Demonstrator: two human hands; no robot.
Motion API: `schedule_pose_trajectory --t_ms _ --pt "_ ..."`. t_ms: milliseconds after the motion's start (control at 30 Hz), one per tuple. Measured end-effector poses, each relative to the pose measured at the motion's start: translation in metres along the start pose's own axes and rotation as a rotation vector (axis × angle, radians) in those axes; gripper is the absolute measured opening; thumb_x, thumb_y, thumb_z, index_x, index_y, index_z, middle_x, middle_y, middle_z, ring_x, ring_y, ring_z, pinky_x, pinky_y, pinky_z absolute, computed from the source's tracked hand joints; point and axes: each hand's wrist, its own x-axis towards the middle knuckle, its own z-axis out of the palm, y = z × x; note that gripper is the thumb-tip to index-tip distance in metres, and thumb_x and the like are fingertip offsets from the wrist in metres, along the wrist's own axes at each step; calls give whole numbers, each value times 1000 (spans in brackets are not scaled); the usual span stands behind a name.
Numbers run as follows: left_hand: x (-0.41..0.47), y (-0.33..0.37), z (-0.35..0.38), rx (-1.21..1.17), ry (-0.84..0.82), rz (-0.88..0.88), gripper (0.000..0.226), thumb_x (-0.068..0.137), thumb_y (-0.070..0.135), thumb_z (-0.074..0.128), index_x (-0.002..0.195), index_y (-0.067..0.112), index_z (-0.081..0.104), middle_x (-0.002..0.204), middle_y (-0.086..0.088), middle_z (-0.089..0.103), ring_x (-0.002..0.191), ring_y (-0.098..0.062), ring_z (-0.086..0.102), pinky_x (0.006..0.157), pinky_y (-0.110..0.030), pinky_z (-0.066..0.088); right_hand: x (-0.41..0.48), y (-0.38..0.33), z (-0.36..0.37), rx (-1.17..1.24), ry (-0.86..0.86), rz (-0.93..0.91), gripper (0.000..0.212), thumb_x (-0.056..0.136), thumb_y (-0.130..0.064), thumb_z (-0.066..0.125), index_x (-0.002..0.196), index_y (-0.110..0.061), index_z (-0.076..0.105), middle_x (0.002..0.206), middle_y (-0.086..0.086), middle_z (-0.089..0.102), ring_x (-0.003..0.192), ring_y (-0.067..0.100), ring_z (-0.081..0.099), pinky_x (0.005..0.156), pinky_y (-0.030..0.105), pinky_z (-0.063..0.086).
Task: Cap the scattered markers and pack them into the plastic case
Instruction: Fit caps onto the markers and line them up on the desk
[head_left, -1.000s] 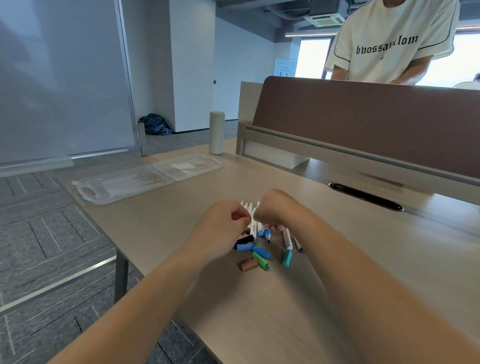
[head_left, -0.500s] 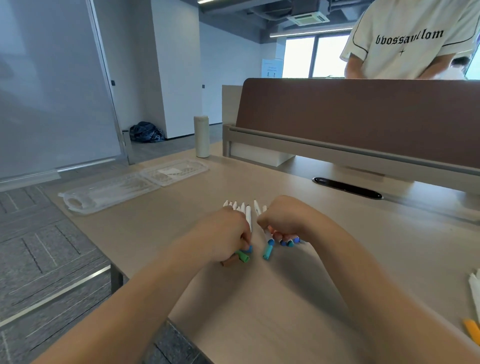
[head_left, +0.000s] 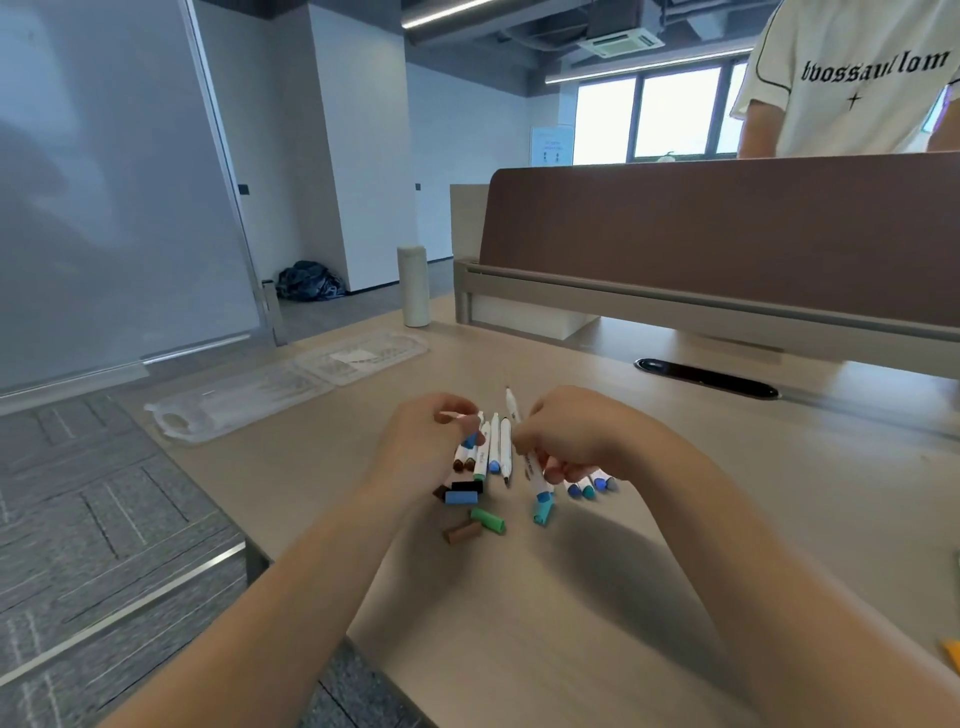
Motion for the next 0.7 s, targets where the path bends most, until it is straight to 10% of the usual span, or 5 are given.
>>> schedule_pose_trajectory --t_ms 200,700 --pt "6 0 -8 -588 83 -290 5 92 4 63 91 7 67 75 -8 72 55 -11 42 51 -24 32 -13 -6 4 38 -322 -66 4 85 -9 60 88 -6 59 66 11 68 55 19 60 43 20 41" --pt "5 -8 -2 -350 98 -118 2 87 15 70 86 14 70 75 -3 73 66 -16 56 64 -36 44 -8 -7 7 -75 -211 -139 20 91 -17 62 97 0 68 77 19 72 57 20 57 60 30 50"
